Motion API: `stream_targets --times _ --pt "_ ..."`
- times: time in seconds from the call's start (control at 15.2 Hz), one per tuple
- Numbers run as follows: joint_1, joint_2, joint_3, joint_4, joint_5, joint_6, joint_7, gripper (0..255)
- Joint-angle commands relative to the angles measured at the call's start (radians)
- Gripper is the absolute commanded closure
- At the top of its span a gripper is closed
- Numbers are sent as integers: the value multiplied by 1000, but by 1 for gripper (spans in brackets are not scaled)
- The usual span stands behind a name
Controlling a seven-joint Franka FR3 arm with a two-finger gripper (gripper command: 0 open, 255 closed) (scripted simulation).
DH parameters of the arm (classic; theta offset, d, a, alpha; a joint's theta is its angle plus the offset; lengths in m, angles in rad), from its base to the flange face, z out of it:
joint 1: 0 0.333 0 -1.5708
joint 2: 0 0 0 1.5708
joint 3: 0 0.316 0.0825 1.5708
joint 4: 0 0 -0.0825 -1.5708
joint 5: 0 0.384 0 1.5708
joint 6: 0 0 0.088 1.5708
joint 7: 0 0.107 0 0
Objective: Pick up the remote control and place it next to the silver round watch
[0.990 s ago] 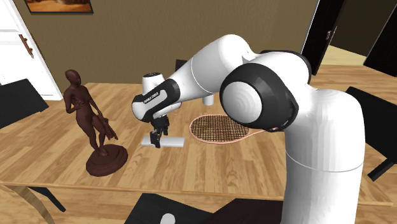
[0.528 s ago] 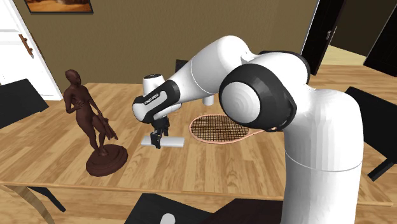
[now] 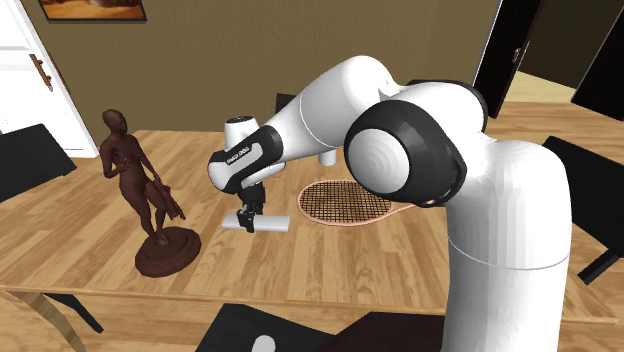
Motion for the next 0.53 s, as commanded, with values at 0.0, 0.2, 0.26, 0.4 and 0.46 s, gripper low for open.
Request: stream_targets --times 0.0,0.2,0.26,0.4,0.46 --pt "0 1 0 -1 0 0 0 255" --pt "0 -6 0 3 0 -11 1 255" --pt "0 -13 0 7 0 -23 1 255" --pt "0 -27 0 17 -1 -46 1 255" --pt "0 -33 -1 22 -1 -57 2 255"
